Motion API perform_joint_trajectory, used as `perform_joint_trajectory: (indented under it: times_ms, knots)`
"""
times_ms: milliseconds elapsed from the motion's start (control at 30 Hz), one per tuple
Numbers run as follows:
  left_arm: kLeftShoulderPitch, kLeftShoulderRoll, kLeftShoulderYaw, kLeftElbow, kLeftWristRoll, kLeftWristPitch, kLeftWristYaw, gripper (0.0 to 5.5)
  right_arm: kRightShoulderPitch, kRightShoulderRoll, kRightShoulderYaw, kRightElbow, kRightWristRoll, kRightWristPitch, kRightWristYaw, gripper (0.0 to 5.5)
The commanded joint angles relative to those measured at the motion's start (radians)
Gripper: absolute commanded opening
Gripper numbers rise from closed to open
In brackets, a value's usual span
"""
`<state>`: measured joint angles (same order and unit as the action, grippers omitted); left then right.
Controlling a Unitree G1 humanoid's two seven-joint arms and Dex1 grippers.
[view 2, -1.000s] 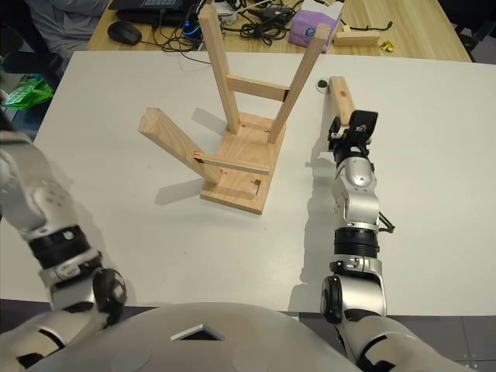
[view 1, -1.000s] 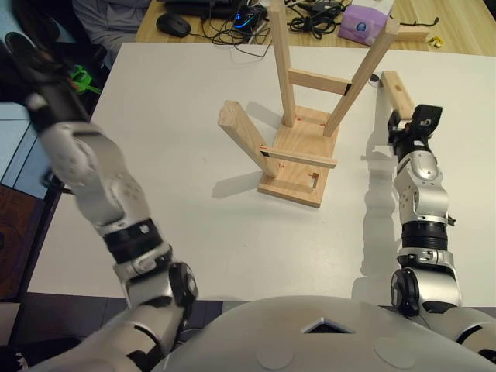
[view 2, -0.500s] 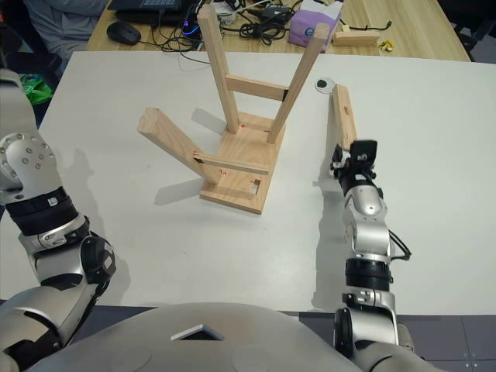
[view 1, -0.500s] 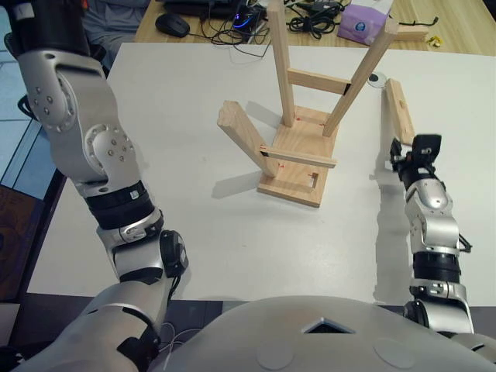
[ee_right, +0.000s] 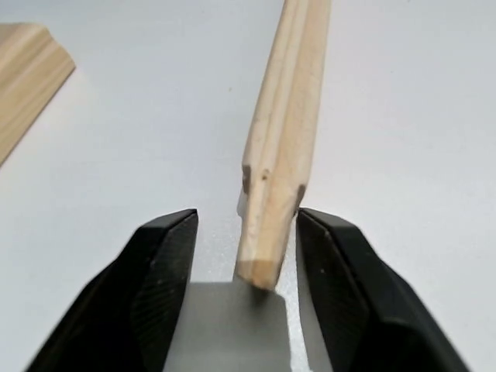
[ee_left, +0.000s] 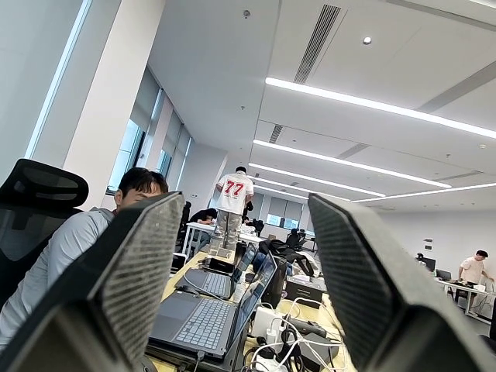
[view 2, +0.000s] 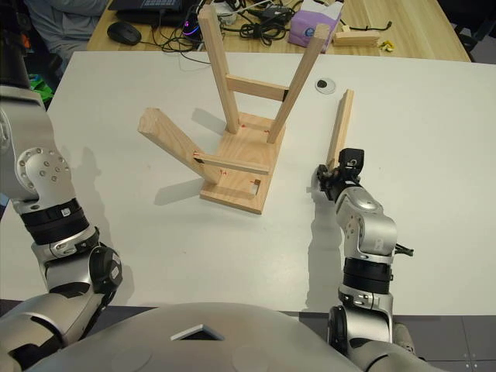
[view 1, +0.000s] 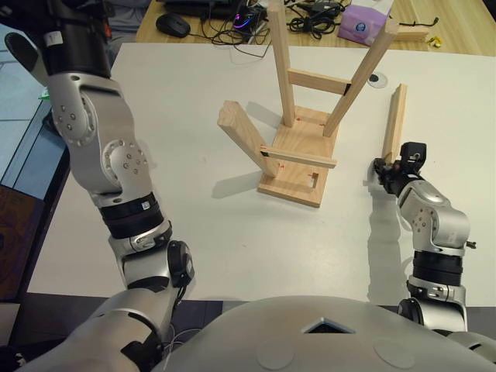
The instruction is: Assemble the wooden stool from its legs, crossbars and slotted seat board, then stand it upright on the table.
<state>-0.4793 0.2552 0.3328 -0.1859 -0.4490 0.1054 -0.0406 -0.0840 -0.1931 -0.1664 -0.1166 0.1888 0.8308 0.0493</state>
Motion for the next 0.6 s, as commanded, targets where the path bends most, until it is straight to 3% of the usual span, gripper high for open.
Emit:
perform_joint_trajectory:
  times_ms: [33, 267, 600]
  knots:
    - [0.007, -0.011, -0.006, -0.013, 0.008, 0.015, 0.009, 3.01, -0.024, 0.010, 0.010, 0.022, -0.022, -0.007, -0.022, 3.08]
    - [0.007, -0.018, -0.014, -0.014, 0.017, 0.013, 0.013, 3.01, -0.053, -0.013, 0.053, 0.028, -0.077, -0.087, -0.023, 4.40]
    - [0.008, -0.026, -0.018, -0.016, 0.018, 0.015, 0.018, 3.01, -0.126, -0.019, 0.032, 0.065, -0.066, -0.109, 0.012, 4.43]
